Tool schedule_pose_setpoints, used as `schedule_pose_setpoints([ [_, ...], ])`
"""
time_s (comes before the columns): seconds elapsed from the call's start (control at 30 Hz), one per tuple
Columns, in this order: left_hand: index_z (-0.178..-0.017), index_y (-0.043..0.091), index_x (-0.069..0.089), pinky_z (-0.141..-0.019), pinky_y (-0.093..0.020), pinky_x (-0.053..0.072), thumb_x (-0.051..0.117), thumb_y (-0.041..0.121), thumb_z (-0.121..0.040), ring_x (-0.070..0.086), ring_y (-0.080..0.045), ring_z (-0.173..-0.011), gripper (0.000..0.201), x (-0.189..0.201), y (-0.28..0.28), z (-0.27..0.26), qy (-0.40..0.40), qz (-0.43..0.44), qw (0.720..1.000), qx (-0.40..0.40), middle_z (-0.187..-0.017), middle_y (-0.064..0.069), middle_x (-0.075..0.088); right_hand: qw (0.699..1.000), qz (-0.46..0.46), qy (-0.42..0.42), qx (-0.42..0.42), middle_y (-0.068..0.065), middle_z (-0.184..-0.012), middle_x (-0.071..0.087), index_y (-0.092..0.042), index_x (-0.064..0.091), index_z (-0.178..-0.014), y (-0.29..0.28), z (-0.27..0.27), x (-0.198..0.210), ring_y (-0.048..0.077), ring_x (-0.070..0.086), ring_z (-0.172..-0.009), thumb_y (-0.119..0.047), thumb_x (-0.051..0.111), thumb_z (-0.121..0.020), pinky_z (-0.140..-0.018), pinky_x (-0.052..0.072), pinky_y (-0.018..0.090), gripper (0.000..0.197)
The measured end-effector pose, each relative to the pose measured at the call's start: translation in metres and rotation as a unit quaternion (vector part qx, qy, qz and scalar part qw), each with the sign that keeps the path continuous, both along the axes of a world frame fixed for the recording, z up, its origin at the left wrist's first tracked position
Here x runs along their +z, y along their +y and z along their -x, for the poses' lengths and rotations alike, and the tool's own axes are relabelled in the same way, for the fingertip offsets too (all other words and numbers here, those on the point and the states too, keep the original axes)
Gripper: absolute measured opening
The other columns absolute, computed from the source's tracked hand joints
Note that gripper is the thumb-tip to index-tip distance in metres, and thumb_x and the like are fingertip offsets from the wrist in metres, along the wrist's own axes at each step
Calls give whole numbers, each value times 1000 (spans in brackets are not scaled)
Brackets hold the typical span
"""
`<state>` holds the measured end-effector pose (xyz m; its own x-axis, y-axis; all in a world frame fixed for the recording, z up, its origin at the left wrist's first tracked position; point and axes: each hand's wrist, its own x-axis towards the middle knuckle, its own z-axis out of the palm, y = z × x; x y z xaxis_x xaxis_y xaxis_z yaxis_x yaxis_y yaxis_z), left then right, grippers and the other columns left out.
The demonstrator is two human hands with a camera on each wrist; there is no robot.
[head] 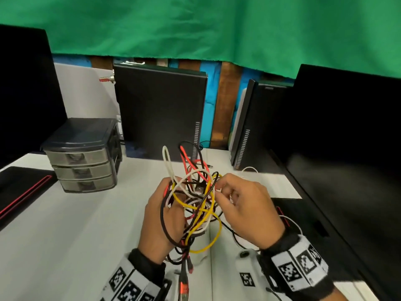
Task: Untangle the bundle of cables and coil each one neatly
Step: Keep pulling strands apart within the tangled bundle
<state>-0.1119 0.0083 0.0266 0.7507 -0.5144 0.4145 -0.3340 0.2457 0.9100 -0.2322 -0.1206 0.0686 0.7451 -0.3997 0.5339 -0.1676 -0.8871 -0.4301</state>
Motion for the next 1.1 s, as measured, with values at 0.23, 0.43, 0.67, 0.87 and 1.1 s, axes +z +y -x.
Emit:
schedule_pose_setpoints([
  [0.23, -90, 21, 66, -57, -22, 51, 54, 31, -90, 69, -12, -68, 16, -10, -3, 4, 27, 7, 999, 37, -79, 8, 72, 977, 193, -95, -13, -6, -72, 63, -17, 70, -81, 2, 20, 29, 15, 54, -65, -26, 66, -92, -57, 48, 33, 14],
  [0.43, -88, 8, 72, -54, -19, 54, 46, 2, -101, 67, -9, -59, 30, -5, 4, -21, 148, 96, 982, 63, -72, -2, 72, 950, 67, -284, -111, -7, -70, 61, -15, 67, -85, -29, 49, 59, 6, 57, -64, -21, 64, -97, -61, 43, 14, 14],
  [0.67, -92, 12, 67, -58, -29, 55, 54, 10, -96, 63, -23, -65, 14, -21, 20, -54, 317, 141, 937, 40, -78, -9, 64, 934, -38, 5, -355, 20, -103, 67, -8, 62, -122, -88, 55, 23, 39, 61, -95, -5, 57, -90, -73, 45, 35, 32],
  [0.87, -102, 9, 71, -64, -33, 58, 54, 19, -99, 70, -22, -69, 21, -7, 8, -23, 276, 130, 952, -5, -81, -7, 73, 994, 27, 85, -69, -4, -153, 41, -26, 42, -149, -6, 5, 4, 15, 33, -143, -30, 58, -95, -118, 31, 33, 56],
  [1.1, -77, 7, 60, -38, -17, 40, 46, 14, -104, 46, -10, -35, 31, 3, 4, -1, 256, 129, 956, -62, -47, 0, 51, 996, -30, -83, 4, -13, -73, 69, -26, 74, -96, 9, -1, 0, 8, 64, -69, -38, 56, -95, -67, 54, 36, 22],
])
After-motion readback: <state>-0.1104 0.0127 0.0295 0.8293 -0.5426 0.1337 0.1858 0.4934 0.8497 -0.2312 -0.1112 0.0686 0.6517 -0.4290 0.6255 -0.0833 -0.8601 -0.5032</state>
